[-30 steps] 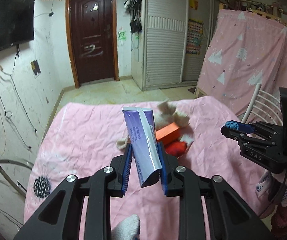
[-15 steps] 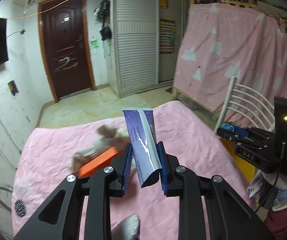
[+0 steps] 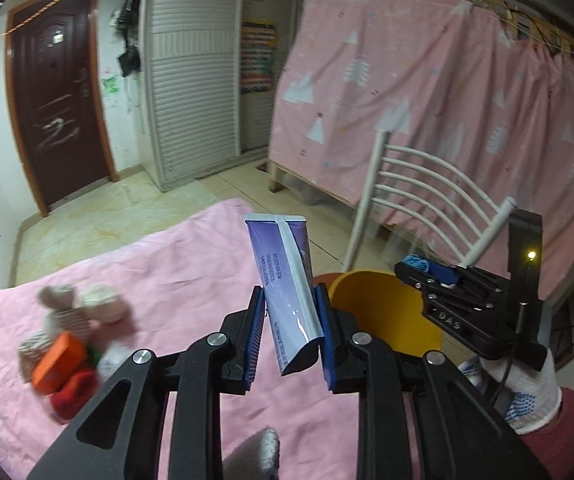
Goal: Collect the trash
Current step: 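Carry the purple box and blue yarn ball to the yellow bin, then open both grippers to drop the box and yarn into the bin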
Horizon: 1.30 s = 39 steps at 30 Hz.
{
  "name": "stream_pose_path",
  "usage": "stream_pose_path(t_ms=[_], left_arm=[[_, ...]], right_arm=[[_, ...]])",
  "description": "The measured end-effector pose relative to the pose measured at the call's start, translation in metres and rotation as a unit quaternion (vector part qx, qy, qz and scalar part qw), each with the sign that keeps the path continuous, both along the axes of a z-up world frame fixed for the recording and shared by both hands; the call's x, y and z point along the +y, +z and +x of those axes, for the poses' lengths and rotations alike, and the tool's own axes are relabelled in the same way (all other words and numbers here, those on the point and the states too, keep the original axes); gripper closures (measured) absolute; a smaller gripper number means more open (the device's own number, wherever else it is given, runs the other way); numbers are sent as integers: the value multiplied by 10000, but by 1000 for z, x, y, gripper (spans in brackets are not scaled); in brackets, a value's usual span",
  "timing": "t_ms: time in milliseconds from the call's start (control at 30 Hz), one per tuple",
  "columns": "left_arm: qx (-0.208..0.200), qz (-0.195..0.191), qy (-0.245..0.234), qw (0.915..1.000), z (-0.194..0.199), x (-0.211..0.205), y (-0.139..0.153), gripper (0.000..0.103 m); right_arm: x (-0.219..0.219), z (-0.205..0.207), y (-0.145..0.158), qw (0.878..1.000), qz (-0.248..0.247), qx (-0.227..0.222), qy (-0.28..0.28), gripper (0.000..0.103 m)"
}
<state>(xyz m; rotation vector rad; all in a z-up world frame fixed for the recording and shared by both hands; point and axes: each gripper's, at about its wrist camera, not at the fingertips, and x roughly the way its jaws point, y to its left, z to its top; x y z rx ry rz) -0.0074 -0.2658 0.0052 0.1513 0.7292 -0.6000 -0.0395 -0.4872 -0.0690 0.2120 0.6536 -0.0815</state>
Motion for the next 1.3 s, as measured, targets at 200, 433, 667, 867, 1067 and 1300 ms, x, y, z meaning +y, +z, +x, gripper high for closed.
stream_pose_path(t_ms=[200, 433, 667, 867, 1067, 1300], left_arm=[[258, 66, -356, 9990, 4, -46, -15, 87], [496, 96, -703, 9962, 8, -91, -32, 87], [538, 173, -874, 9946, 5, -123, -46, 83], [554, 147, -980, 9935, 0, -127, -47, 56], [533, 93, -901, 9945, -1, -113, -41, 55], [468, -41, -719, 9963, 1, -81, -31, 55]], right_arm=[[-26, -3, -19, 9993, 83, 126, -340, 69], [-44, -10, -33, 9982, 138, 165, -554, 46], [-56, -24, -35, 9970, -31, 147, -756, 46], [-60, -34, -35, 9964, -84, 180, -825, 44], [-53, -31, -29, 9970, 6, 151, -756, 43], [-29, -23, -15, 9984, -75, 87, -546, 42]])
